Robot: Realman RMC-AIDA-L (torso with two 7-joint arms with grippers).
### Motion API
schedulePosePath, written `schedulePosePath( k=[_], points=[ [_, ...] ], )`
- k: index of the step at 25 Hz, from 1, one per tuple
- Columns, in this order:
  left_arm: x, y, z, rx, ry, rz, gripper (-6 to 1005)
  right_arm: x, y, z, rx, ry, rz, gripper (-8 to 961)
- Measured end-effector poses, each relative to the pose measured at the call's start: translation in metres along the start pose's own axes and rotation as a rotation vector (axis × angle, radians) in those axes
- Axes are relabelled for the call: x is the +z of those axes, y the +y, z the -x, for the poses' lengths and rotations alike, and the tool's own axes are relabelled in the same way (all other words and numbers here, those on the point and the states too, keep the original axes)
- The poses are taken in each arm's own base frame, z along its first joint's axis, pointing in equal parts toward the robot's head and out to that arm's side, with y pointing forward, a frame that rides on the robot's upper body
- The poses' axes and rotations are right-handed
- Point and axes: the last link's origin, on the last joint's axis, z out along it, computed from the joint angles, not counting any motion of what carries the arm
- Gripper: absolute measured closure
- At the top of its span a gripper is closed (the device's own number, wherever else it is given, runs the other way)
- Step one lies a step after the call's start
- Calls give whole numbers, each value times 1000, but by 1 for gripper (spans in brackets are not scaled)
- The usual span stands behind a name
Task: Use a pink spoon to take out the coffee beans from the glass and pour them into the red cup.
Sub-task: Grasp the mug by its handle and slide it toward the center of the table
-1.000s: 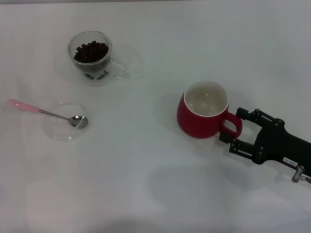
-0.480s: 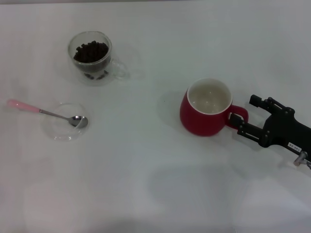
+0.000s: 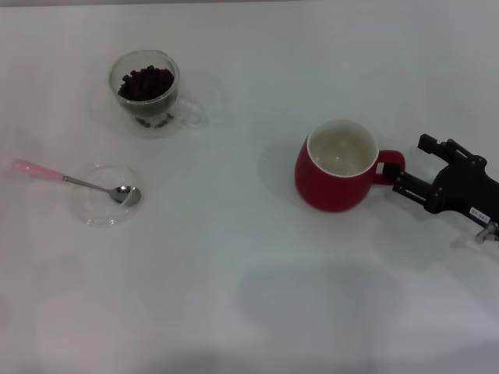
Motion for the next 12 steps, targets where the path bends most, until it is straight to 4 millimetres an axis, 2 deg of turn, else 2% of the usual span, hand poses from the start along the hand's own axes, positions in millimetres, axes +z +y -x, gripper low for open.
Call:
schedulePosePath(
  k=[8,12],
  points=[
    [0,-1,0,3,-2,-1,377,6,-1,2,-12,8,3,117],
    [0,-1,0,3,-1,-1,376,10,6,2,-25,14,50,234]
  ],
)
